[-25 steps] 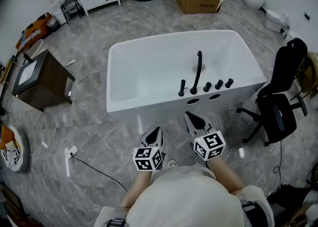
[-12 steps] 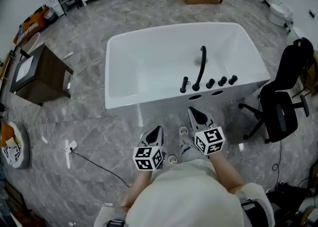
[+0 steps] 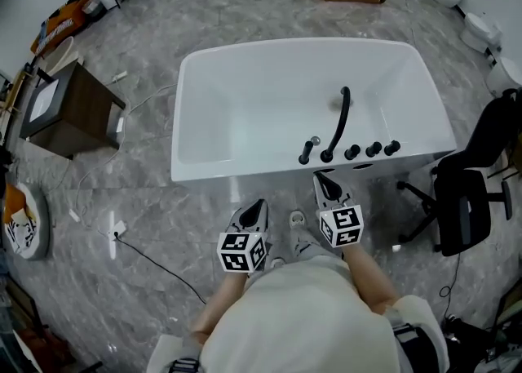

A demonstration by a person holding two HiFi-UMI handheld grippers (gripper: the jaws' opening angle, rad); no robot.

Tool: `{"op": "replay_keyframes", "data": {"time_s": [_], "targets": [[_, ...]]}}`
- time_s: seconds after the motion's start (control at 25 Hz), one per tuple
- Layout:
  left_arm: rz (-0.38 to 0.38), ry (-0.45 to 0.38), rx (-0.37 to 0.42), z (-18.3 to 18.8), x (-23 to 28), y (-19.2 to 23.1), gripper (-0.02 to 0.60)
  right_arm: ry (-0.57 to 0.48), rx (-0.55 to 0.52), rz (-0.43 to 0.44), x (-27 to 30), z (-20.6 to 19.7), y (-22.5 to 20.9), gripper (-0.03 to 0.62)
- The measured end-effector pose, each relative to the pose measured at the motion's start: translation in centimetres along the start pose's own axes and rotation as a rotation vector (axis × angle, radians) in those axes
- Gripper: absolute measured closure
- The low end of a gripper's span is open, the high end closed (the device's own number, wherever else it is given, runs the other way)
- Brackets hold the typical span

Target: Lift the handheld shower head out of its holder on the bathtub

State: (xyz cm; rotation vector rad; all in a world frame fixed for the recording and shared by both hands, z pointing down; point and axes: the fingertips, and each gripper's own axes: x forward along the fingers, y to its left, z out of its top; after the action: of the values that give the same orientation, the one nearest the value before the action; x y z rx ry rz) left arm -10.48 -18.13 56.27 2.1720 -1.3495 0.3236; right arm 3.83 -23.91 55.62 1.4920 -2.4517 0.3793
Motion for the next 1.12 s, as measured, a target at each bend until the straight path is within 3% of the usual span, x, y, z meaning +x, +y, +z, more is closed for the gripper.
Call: {"op": "replay_keyframes", "data": {"time_s": [0.36, 0.44, 0.56, 0.8, 1.12], "targets": [[0.021, 0.028, -0.025, 1.9, 5.5, 0.2, 0.561, 0.111, 0.018, 0.066, 6.1, -4.0, -4.1, 0.557], [0.034, 0.032, -0.036, 1.9, 6.6, 0.3, 0.561, 0.138, 0.021, 0.088, 7.3, -5.2, -4.8, 0.465], [0.059, 0.041, -0.055, 2.0, 8.4, 0.9, 0.561, 0.188, 0.011, 0.106, 9.4, -7.4, -6.0, 0.421], [0.090, 0.052, -0.085, 2.4, 10.9, 1.8, 0.561, 0.294, -0.031, 0.126, 13.2, -11.3, -7.2, 0.401], [0.101, 0.079, -0.108, 1.6, 12.6, 2.2, 0.561, 0.360, -0.024, 0.148, 17.0, -14.0, -7.2, 0.396]]}}
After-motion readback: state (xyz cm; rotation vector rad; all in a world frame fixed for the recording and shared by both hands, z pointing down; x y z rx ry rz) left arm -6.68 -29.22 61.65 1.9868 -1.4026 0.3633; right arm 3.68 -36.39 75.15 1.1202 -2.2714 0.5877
